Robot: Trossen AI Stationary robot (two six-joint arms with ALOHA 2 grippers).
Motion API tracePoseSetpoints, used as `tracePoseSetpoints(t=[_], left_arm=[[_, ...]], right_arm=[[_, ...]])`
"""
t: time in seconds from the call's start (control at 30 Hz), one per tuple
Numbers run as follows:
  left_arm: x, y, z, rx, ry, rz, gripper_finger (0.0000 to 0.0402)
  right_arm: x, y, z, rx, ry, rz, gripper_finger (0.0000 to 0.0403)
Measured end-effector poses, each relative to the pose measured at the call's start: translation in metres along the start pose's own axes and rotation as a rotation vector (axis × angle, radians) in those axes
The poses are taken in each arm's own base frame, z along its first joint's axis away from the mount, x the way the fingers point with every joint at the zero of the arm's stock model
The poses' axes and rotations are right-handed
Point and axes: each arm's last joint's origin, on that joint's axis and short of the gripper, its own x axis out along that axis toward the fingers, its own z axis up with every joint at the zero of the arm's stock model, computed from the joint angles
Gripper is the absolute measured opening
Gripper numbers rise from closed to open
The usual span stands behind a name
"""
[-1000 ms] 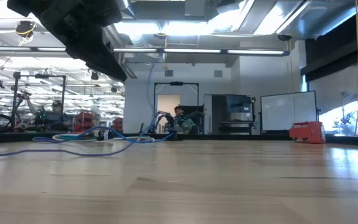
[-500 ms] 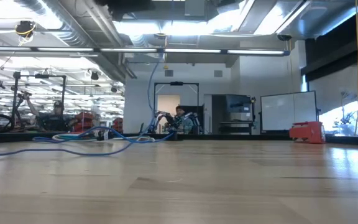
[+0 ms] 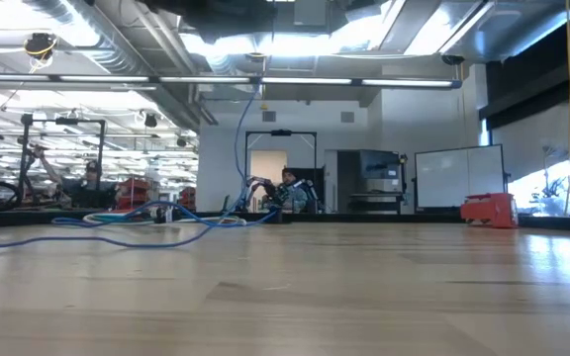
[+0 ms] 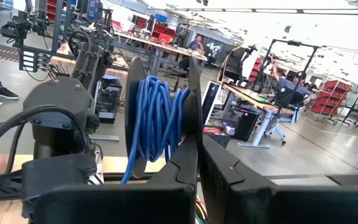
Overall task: Coil cords
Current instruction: Coil the blue wire onto the spool
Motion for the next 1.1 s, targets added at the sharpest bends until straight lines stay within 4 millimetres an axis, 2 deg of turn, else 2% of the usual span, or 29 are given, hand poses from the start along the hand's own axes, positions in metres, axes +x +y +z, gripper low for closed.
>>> tracePoseSetpoints(t=[0.13,0.4,0.6,0.83,0.97,1.1], left_arm=[[0.000,0.000,0.001,0.000,-0.007,0.000,0.0104],[0.003,0.004,0.002,0.046,-0.032,0.021,0.0008],[-0.010,0.003,0.012,0.097,-0.048,0.178,0.0003],[-0.033,-0.024,0.017,0.262,0.024,0.466,0.0002],[-0.045,-0.042,0.006,0.312,0.119,0.536,0.0002],[-0.056,-0.053,-0.016,0.292,0.208,0.572,0.0001]], right_arm=[[0.000,0.000,0.000,0.001,-0.001,0.000,0.0010],[0.000,0.000,0.000,0.000,0.000,0.000,0.0010],[0.000,0.000,-0.002,-0.009,0.022,-0.015,0.0010],[0.000,-0.003,-0.003,-0.014,0.056,-0.101,0.0010],[0.000,-0.003,-0.003,-0.014,0.057,-0.110,0.0010],[0.000,-0.003,-0.003,-0.012,0.053,-0.110,0.0010]])
